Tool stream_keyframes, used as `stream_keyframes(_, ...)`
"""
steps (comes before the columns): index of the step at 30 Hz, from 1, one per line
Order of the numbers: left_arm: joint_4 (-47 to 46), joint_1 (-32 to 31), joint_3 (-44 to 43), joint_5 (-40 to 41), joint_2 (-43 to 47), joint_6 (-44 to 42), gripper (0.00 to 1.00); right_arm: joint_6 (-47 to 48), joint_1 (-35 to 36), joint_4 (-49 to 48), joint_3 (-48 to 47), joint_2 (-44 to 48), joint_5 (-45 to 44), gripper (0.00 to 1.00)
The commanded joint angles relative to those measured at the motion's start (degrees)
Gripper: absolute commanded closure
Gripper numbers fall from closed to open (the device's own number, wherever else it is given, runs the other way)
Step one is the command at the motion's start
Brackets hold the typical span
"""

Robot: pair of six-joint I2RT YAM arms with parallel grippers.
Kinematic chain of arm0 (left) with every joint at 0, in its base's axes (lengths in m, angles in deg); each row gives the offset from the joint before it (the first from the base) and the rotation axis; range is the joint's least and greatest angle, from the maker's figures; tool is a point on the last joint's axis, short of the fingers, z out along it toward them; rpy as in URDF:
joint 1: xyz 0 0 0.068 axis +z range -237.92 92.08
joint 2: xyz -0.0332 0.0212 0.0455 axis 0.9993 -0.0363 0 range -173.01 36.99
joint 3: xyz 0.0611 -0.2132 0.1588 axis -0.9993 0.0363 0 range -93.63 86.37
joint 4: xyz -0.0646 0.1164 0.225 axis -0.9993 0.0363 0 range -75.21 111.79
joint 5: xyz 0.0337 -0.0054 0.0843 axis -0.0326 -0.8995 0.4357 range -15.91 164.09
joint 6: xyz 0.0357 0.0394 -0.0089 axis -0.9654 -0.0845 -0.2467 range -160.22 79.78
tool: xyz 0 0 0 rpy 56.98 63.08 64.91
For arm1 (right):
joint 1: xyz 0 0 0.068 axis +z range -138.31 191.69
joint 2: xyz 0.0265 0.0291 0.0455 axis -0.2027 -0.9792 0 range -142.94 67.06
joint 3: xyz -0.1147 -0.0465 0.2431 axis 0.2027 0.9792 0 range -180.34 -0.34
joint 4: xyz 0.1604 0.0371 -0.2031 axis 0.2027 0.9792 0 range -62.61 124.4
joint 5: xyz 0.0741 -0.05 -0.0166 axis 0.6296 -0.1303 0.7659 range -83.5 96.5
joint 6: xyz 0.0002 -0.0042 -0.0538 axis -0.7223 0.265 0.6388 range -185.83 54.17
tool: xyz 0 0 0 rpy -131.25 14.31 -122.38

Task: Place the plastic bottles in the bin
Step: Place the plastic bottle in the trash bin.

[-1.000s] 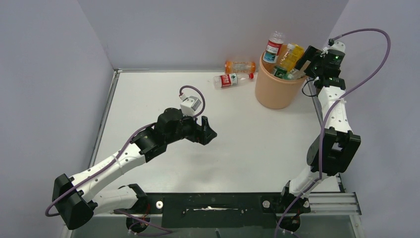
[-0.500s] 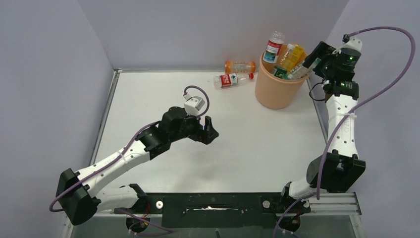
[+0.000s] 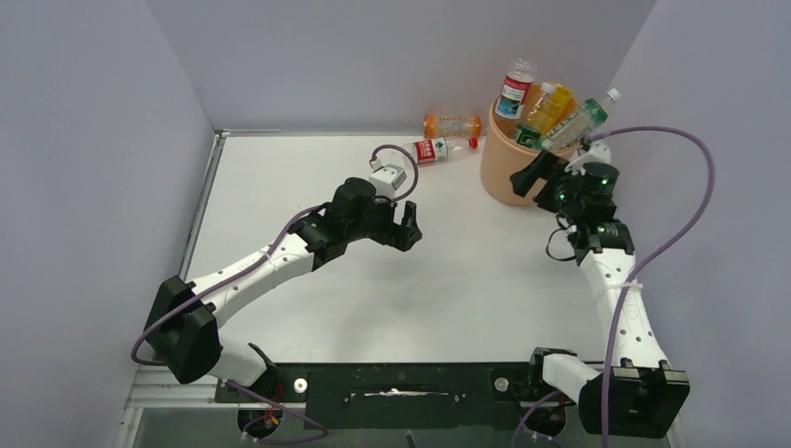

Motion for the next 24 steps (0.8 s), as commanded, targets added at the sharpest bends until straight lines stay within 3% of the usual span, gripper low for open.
stream_keyframes(1, -2.38, 0.62, -3.03, -0.98, -0.14, -2.24, 0.11, -4.61, 10.25, -7.21, 10.41, 5.06, 3.16, 0.02)
stream_keyframes(8, 1.64, 1.18, -4.41, 1.26, -0.74, -3.26, 0.11, -12.60, 33.92, -14.27, 27.18, 11.53, -4.36, 0.02)
stream_keyframes(12, 2.66, 1.16, -4.79, 2.55, -0.58, -2.87, 0.11, -15.60, 44.09, -14.58, 31.21, 12.89, -10.50, 0.02)
stream_keyframes(18, 3.28, 0.42, -6.50, 3.93, -0.94, -3.51, 0.11, -16.82, 50.96, -12.43, 32.54, 15.98, -13.72, 0.02)
stream_keyframes(24, 5.01, 0.51, -10.62, 7.36, -3.60, -7.62, 0.11, -16.69, 51.69, -9.58, 33.73, 20.00, -13.22, 0.02)
